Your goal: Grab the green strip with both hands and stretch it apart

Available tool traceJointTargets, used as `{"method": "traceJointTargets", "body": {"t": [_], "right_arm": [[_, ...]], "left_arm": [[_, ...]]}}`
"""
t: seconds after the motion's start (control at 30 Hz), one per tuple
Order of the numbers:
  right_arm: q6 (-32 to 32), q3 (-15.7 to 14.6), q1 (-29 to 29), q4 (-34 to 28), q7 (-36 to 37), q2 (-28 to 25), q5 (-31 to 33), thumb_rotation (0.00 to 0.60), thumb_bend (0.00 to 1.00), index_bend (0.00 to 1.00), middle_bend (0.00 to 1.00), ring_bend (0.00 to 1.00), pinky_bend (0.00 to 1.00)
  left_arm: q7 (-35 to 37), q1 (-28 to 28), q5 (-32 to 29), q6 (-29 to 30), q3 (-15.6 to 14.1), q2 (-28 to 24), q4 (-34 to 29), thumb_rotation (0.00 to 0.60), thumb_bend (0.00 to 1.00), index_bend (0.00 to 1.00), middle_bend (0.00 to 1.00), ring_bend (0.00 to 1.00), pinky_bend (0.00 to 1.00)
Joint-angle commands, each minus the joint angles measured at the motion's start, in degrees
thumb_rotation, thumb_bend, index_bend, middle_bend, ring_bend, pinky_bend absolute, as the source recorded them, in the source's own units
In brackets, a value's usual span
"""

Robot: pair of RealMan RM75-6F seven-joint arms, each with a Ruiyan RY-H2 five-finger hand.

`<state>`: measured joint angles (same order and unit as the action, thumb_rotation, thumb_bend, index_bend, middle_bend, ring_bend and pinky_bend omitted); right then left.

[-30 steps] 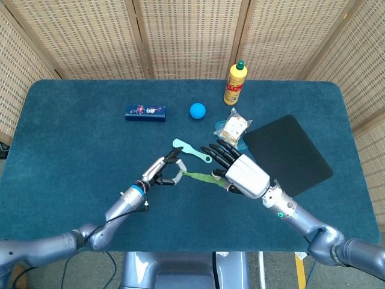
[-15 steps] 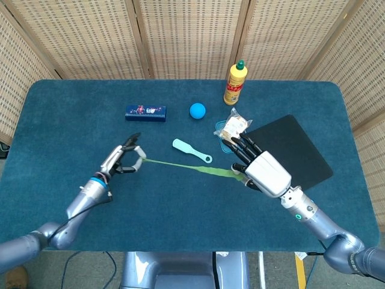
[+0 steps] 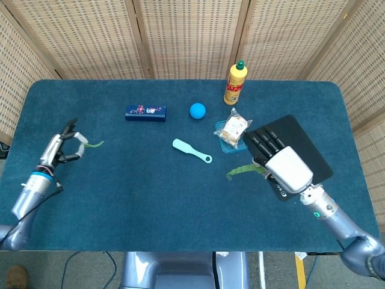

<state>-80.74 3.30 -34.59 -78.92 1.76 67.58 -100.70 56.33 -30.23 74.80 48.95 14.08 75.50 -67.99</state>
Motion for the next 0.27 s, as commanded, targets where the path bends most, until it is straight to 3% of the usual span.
{"method": "traceJointTargets", "body": {"t": [0.03,0.27], "right_arm": [[-0.84,-0.28,1.14,0.96,1.16,-0.76,0.55,0.600,0.59,0.82,0.07,0.00,0.00],[-1.30,-0.79,2.29,0.92,1.54,-0.81,0.23,0.600,0.59,0.82,0.07,0.00,0.00]], "left_arm": [[2.02,1.08,0.65,1.02,-0.11,-2.06,0.99,0.600,0.54,0.79,0.00,0.00,0.00],[1.87,1.78,2.17,2.23,-0.96,-4.84,0.43,0.600,0.53,0.79,0.00,0.00,0.00]]}}
